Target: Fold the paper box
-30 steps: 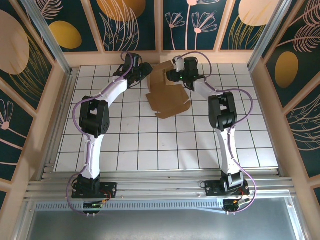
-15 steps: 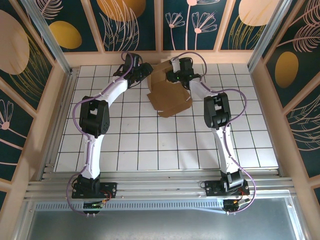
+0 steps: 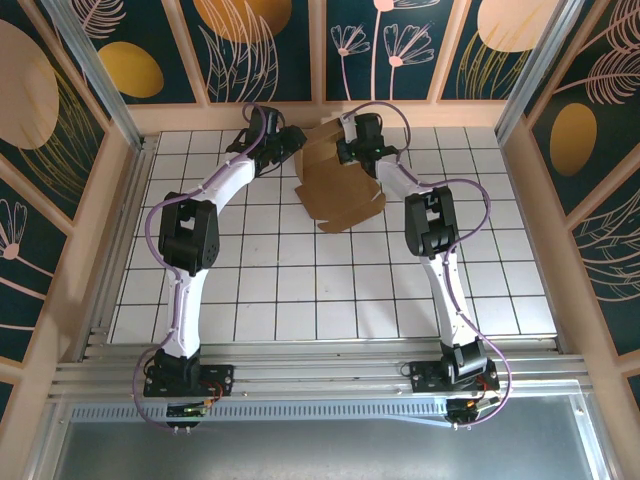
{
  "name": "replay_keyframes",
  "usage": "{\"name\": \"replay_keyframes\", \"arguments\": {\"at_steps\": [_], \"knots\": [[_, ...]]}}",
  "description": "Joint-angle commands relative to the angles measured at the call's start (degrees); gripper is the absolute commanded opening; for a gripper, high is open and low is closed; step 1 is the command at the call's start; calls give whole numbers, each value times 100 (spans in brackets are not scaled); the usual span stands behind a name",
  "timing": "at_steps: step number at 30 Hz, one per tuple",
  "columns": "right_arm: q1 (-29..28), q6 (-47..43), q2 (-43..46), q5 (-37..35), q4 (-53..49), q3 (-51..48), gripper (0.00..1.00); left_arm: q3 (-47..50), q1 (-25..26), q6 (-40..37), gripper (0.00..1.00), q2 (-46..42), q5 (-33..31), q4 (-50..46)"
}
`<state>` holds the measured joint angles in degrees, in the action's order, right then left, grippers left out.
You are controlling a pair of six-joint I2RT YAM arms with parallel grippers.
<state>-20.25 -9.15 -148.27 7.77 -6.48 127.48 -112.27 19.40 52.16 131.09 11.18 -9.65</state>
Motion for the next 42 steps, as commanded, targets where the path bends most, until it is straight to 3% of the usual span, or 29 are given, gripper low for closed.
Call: {"name": "replay_keyframes", "arguments": {"at_steps": [1,3,6,11,14,21,26,30,33,35,37,39,40,42], "knots": [[-97,9,-229,-226,-316,130,0,141,48,-118,42,24,200,-283],[-104,26,-227,-291,-317,133,0,144,49,-109,42,25,209,-274],[-110,118,-219,-251,-302,141,15,139,48,-103,42,28,244,-257],[-104,178,-83,14,-303,82,18,126,47,-187,42,-35,322,-283],[-86,179,79,43,-287,-37,19,109,38,-219,48,-128,571,-311],[-9,9,448,232,-411,-285,1,301,18,-372,66,-843,310,-340],[134,-422,1024,408,-602,-612,0,512,7,-786,76,-1616,60,-362],[202,-1627,1850,366,-1054,-1058,0,1013,5,-1449,81,-2521,-179,-262],[173,-3233,2784,277,-1334,-1926,0,1800,4,-2051,80,-3428,-149,96],[61,-4624,3483,-266,-1280,-2835,0,2442,3,-2486,80,-4073,175,508],[-173,-7022,4185,-1263,-1526,-4030,0,3161,3,-2756,81,-4698,296,978],[-287,-8645,4794,-2272,-1178,-5219,0,3706,3,-2975,82,-5159,234,1240],[-306,-8872,5034,-2333,-882,-5570,0,3954,3,-3052,82,-5363,119,1325],[-403,-9142,5366,-1988,-1343,-5748,0,4335,3,-3139,82,-5640,-121,1431]]}}
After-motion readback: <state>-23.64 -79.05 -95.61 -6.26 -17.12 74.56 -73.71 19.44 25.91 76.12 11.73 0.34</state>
